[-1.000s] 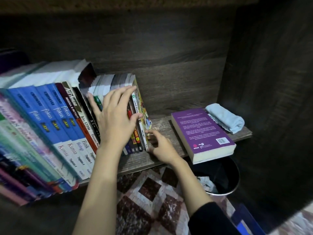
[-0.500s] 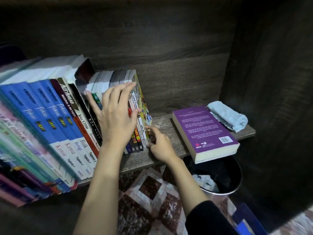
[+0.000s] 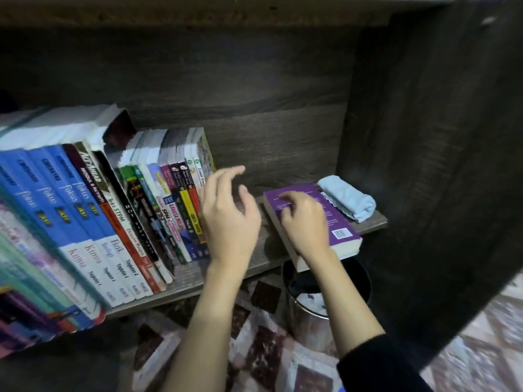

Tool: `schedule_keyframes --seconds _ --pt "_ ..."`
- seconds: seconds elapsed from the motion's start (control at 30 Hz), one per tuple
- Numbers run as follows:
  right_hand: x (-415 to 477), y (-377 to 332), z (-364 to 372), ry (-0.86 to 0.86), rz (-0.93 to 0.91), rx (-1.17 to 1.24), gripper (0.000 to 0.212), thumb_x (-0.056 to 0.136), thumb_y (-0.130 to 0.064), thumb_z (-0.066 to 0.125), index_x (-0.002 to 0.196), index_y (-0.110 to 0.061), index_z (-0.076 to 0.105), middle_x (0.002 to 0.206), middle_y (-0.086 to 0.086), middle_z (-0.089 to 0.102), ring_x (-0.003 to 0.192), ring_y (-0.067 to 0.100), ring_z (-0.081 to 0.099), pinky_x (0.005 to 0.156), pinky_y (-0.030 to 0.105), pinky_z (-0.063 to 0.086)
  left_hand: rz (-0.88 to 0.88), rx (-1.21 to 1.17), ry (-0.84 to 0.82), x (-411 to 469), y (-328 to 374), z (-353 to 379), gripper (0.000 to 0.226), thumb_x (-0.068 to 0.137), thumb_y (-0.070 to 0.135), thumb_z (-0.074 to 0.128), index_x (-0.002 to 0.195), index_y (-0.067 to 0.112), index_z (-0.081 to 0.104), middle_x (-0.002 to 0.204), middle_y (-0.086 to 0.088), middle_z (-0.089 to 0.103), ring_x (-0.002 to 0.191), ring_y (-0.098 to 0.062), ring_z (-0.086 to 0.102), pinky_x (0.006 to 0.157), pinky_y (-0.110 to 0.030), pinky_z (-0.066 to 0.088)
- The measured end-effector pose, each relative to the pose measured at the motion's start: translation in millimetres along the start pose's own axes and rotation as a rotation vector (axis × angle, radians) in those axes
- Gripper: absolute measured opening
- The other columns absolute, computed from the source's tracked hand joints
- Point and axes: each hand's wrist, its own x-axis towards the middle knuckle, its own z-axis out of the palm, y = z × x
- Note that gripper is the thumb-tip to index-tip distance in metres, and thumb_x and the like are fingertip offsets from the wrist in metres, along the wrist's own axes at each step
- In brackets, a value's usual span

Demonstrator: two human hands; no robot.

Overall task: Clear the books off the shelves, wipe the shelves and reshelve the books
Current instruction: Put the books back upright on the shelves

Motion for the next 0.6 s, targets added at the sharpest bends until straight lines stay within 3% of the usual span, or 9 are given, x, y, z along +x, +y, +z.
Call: schedule_keyframes --seconds 0.07,0.13,0.23,0.4,0.6 --pt "-0.2 19.4 -14.7 0.049 0.01 -0.182 0.035 0.088 -0.011 0.052 0.122 -0.008 0.061 0.125 0.011 0.06 0.117 0.031 0.05 0.095 0.039 0.039 -0.328 -0.028 -0.272 -13.8 5.4 12.6 0.022 0.091 0.016 0.055 0.112 0.011 0.061 0.114 -0.006 0.06 0.107 -0.018 0.055 0.093 -0.024 0.04" --pt "-3.6 35.5 -24.0 0.022 0.114 -0.306 0.04 0.093 -0.023 0.05 0.13 -0.008 0.053 0.135 0.011 0.052 0.123 0.032 0.045 0.099 0.042 0.036 -0.62 0.058 -0.589 -24.8 3.7 25.9 0.035 0.096 0.038 0.047 0.117 0.012 0.059 0.12 -0.008 0.059 0.113 -0.025 0.054 0.091 -0.028 0.04" --pt "-8.5 53.3 -35.2 -0.088 0.336 -0.353 0.054 0.098 -0.047 0.04 0.135 -0.007 0.043 0.138 0.013 0.045 0.128 0.032 0.04 0.1 0.044 0.036 -0.763 0.197 -0.862 -33.8 3.5 39.7 0.062 0.097 0.054 0.03 0.12 0.003 0.057 0.124 -0.019 0.057 0.115 -0.034 0.052 0.093 -0.035 0.042" --pt "-9.6 75.4 -42.4 -0.231 0.477 -0.257 0.065 0.095 -0.059 0.036 0.122 -0.003 0.056 0.127 0.019 0.055 0.121 0.035 0.046 0.092 0.041 0.042 -0.768 0.204 -0.955 -44.5 11.6 56.3 0.063 0.097 0.053 0.035 0.122 0.0 0.056 0.127 -0.023 0.055 0.119 -0.036 0.051 0.093 -0.034 0.04" --pt "-7.4 78.7 -44.0 -0.185 0.544 -0.068 0.057 0.092 -0.056 0.049 0.113 -0.003 0.058 0.119 0.019 0.06 0.114 0.036 0.053 0.084 0.038 0.045 -0.787 0.084 -0.956 -49.7 10.8 69.3 0.039 0.095 0.035 0.051 0.114 0.001 0.06 0.115 -0.019 0.064 0.105 -0.036 0.06 0.088 -0.036 0.049"
